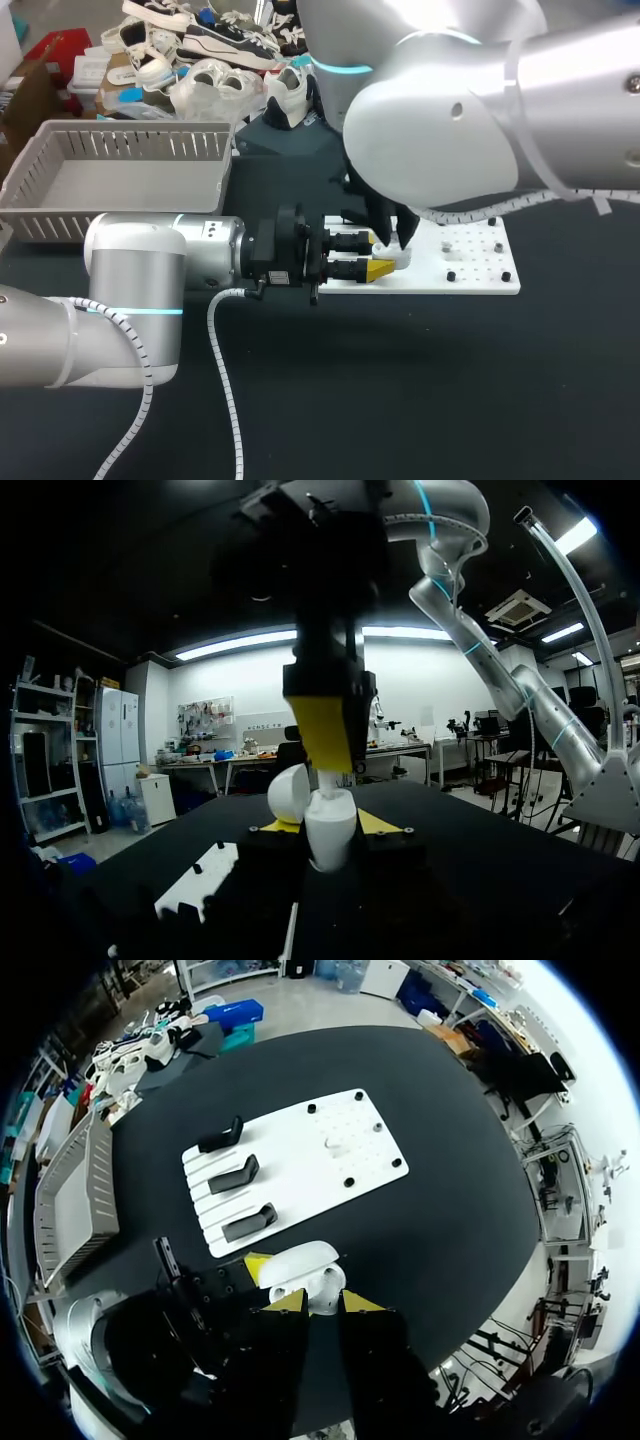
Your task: Pick up each earbud case from the left stands, insert the matching earbuds, close the lid, and place the case in the box.
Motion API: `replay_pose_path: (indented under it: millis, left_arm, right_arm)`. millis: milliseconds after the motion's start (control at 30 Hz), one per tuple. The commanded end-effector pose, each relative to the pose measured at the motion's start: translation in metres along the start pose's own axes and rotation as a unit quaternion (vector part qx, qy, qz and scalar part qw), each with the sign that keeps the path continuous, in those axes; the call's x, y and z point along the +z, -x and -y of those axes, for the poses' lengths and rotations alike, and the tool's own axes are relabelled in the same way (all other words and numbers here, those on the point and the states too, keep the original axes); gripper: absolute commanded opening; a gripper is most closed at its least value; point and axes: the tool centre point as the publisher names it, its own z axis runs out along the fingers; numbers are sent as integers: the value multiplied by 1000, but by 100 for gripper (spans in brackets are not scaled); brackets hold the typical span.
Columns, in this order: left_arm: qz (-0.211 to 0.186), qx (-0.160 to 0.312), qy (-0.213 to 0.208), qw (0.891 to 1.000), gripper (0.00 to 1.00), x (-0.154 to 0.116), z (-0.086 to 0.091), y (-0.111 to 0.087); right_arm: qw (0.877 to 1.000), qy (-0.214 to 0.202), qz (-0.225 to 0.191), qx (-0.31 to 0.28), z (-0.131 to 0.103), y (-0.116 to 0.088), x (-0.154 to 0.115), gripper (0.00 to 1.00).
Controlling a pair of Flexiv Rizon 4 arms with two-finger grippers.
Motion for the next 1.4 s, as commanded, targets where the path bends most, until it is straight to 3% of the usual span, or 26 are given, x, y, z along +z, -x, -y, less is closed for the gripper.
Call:
replay_pose_path:
  millis: [33, 1233, 1267, 1300, 1333, 1400]
  left_arm:
    - [1, 1, 0, 1000, 0, 0, 0, -1]
    - [1, 1, 0, 1000, 0, 0, 0, -1]
    - [1, 1, 0, 1000, 0, 0, 0, -1]
    - [1, 1, 0, 1000, 0, 0, 0, -1]
    - [1, 1, 0, 1000, 0, 0, 0, -1]
    - [1, 1, 0, 1000, 0, 0, 0, -1]
  right_arm:
    - [1000, -7, -3, 0, -3, 2, 3, 0]
    - [1000, -29, 1, -6, -1, 1, 11, 0]
    - [1000, -29, 1, -6, -1, 1, 11, 5]
    - [1000, -29, 1, -6, -1, 1, 11, 22]
    - [1000, -29, 1, -6, -1, 1, 11, 27]
    - [1000, -28, 2, -6, -1, 1, 11, 29]
